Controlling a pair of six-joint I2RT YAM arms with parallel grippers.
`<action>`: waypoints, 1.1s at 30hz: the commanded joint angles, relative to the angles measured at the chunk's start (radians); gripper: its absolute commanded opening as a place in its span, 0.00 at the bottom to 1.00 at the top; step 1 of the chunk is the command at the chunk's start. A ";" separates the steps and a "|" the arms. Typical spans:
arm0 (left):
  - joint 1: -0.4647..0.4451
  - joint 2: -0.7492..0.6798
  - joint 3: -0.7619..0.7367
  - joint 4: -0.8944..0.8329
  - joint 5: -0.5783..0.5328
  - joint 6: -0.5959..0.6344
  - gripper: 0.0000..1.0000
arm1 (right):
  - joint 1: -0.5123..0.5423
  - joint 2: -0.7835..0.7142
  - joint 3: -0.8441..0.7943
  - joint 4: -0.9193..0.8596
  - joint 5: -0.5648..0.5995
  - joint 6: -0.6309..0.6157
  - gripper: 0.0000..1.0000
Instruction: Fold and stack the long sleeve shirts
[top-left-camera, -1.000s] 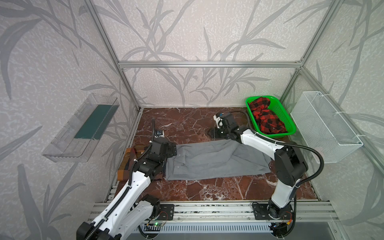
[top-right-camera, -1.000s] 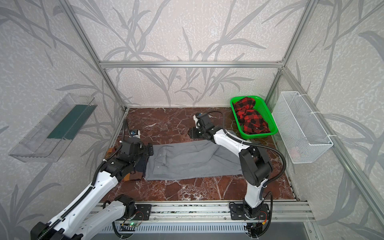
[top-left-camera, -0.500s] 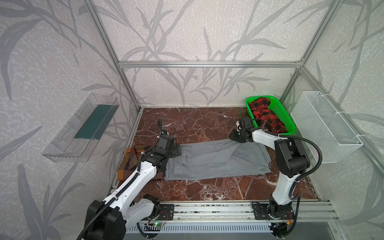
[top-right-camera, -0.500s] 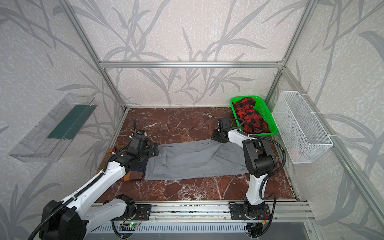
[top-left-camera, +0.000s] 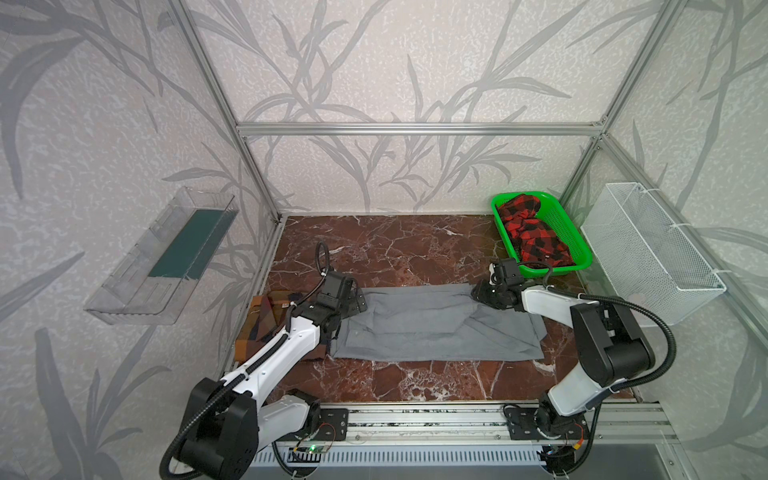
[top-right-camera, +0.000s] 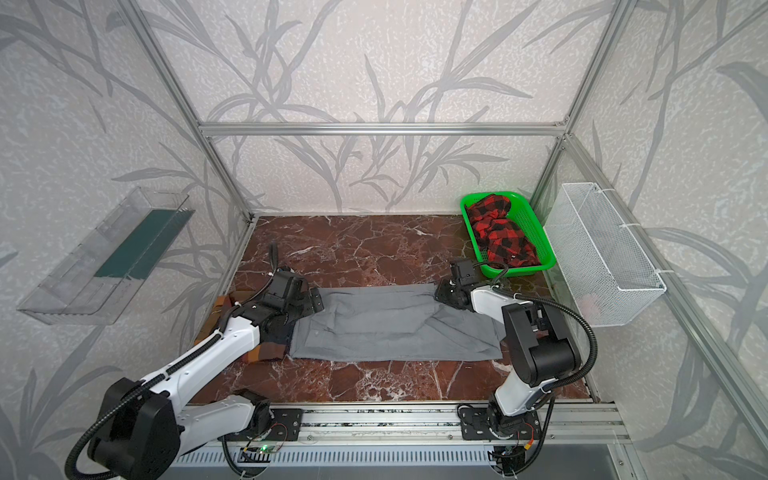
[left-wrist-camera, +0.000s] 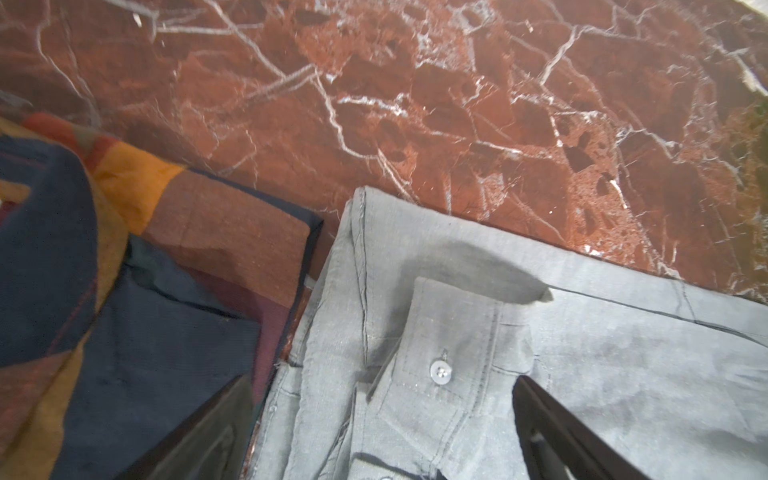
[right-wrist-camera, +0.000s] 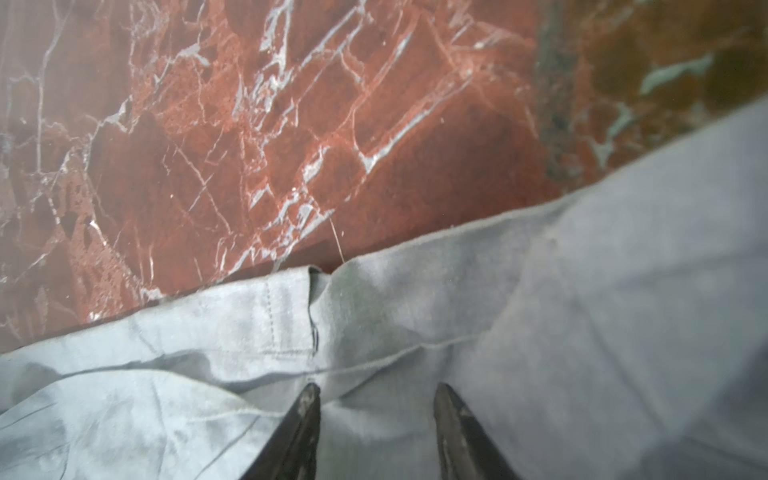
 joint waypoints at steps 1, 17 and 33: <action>-0.003 0.032 -0.005 0.036 -0.005 -0.037 0.97 | -0.002 -0.102 -0.001 -0.006 -0.015 -0.005 0.48; -0.015 0.193 0.011 0.094 0.042 -0.051 0.85 | -0.097 -0.070 0.173 -0.239 0.087 0.003 0.50; -0.036 0.249 -0.062 0.153 0.029 -0.103 0.85 | -0.101 0.071 0.248 -0.350 0.182 -0.016 0.29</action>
